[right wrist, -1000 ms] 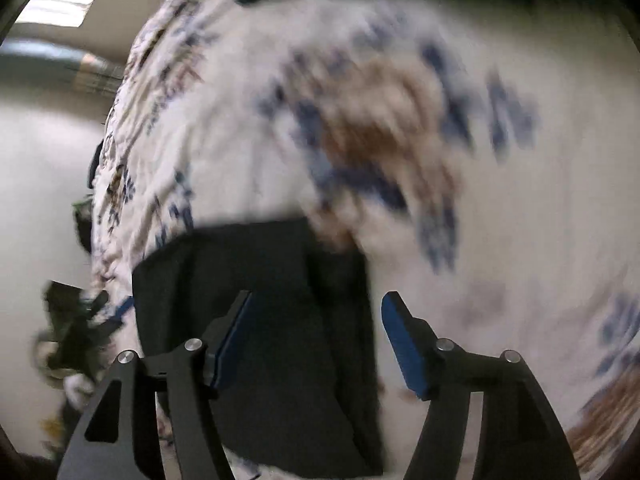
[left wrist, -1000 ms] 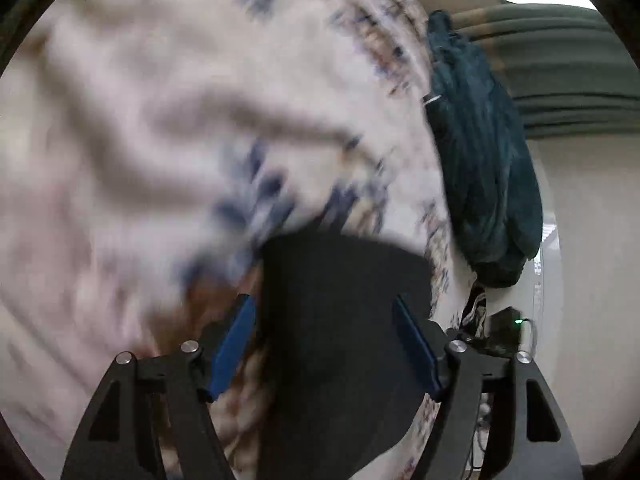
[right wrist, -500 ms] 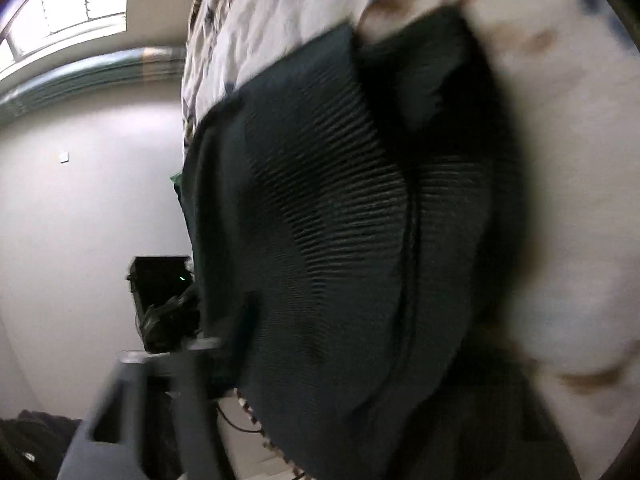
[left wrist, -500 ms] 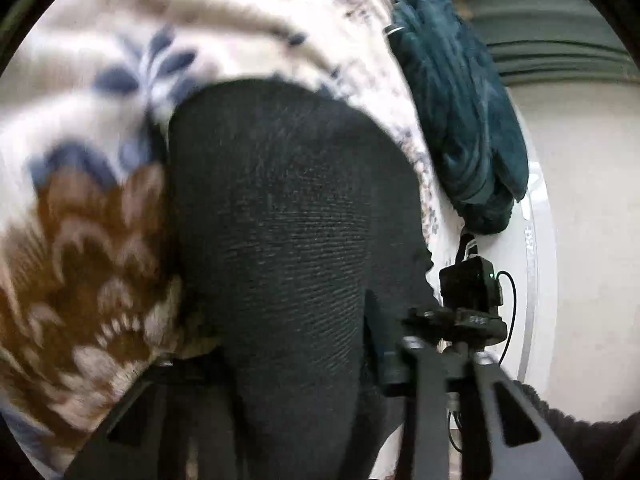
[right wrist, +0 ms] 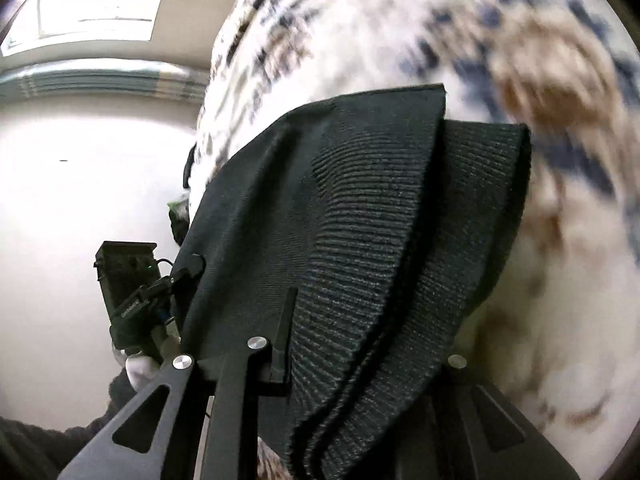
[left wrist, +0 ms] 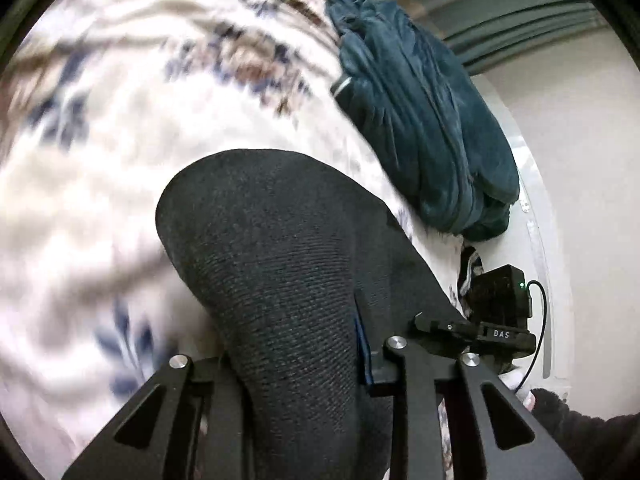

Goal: Fold small clothes

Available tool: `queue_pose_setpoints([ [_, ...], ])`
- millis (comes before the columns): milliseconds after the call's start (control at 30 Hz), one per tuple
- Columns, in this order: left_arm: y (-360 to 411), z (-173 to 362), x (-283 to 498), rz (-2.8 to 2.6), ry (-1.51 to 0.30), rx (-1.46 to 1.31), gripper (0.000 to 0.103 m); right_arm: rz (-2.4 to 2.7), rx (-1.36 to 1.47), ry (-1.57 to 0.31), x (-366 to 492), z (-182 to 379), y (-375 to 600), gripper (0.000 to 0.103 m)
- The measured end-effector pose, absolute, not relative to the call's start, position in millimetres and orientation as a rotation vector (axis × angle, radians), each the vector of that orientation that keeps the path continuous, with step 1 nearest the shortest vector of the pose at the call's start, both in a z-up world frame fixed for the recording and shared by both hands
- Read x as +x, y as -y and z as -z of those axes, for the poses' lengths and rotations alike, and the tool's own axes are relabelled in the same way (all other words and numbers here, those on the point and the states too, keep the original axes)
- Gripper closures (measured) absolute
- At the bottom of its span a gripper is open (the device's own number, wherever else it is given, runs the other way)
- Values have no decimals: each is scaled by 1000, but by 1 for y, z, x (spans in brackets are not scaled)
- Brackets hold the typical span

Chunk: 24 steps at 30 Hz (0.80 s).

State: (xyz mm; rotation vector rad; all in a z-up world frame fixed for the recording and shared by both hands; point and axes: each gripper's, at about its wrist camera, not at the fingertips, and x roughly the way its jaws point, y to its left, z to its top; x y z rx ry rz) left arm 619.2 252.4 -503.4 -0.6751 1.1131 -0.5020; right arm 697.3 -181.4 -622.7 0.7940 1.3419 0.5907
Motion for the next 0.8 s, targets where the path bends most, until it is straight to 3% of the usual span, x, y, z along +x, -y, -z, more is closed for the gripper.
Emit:
queue_pose_setpoints([
  [233, -276, 496, 733, 527, -1087, -549, 80, -550, 780, -1247, 803, 606, 171, 84],
  [400, -291, 526, 799, 508, -1136, -495, 79, -496, 766, -1219, 866, 615, 166, 84],
  [467, -294, 549, 813, 479, -1196, -480, 75, -465, 753, -1245, 880, 627, 166, 83],
  [533, -297, 571, 816, 443, -1250, -501, 59, -376, 670, -1313, 886, 642, 164, 81],
  [633, -301, 573, 800, 426, -1237, -490, 52, -322, 581, -1391, 880, 655, 170, 64],
  [700, -303, 568, 785, 409, -1228, -453, 51, -280, 489, -1398, 865, 652, 178, 45],
  [800, -309, 561, 763, 347, -1217, -449, 52, -224, 412, -1419, 845, 651, 188, 45],
])
